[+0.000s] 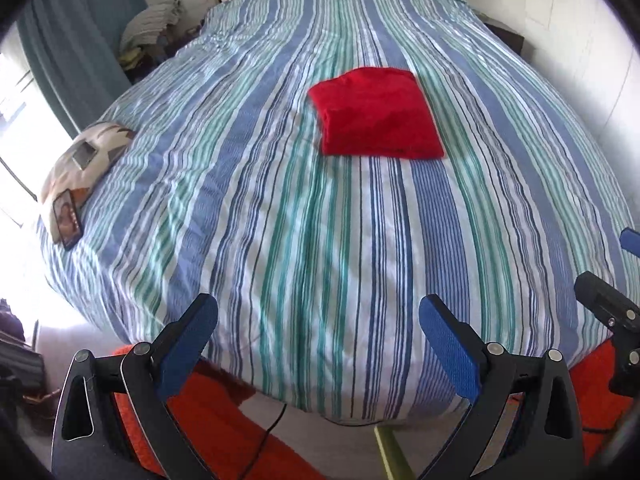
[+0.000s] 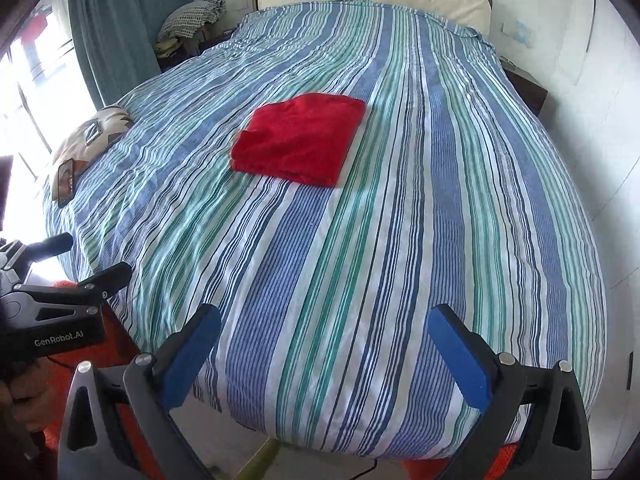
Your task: Fold small clothes
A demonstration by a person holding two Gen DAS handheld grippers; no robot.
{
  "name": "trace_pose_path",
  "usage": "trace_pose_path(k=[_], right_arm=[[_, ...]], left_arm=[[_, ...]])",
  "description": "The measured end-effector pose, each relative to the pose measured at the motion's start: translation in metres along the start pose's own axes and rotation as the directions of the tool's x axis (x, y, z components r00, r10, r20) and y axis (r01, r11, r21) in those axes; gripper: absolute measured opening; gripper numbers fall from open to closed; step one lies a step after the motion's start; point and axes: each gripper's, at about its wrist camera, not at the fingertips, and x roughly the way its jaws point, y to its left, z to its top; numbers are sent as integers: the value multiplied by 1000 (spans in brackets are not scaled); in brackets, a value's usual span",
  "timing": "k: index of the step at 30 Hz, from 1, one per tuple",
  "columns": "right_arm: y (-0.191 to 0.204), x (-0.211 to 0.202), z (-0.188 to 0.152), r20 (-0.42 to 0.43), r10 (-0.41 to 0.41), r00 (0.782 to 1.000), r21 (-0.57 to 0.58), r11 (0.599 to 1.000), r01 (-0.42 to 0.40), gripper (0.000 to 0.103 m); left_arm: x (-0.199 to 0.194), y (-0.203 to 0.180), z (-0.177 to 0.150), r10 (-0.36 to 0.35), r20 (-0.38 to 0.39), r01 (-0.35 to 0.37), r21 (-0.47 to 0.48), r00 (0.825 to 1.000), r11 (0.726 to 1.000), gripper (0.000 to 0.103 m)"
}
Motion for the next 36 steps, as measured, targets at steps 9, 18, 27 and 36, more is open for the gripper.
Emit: trace_pose_path(k=[9,18,27,36], right_arm=[[16,-56,-31,-32,64,997,-3,998,-64,102],[29,-81,-34,-17,40,999,-12,999,-40,102],[26,-97,-29,25,-34,999,-11,999,34,102],[19,-98,-30,34,-57,998,4,998,57,102]], left_arm=[[-63,10,-30,-35,19,34,26,999,999,101],[-84,12,-37,-48,40,47,18,998,999,101],[-84,10,-30,-18,61,18,-2,998,1000,103],[-80,6,-28,-13,33,13,-15,999,1000,103]])
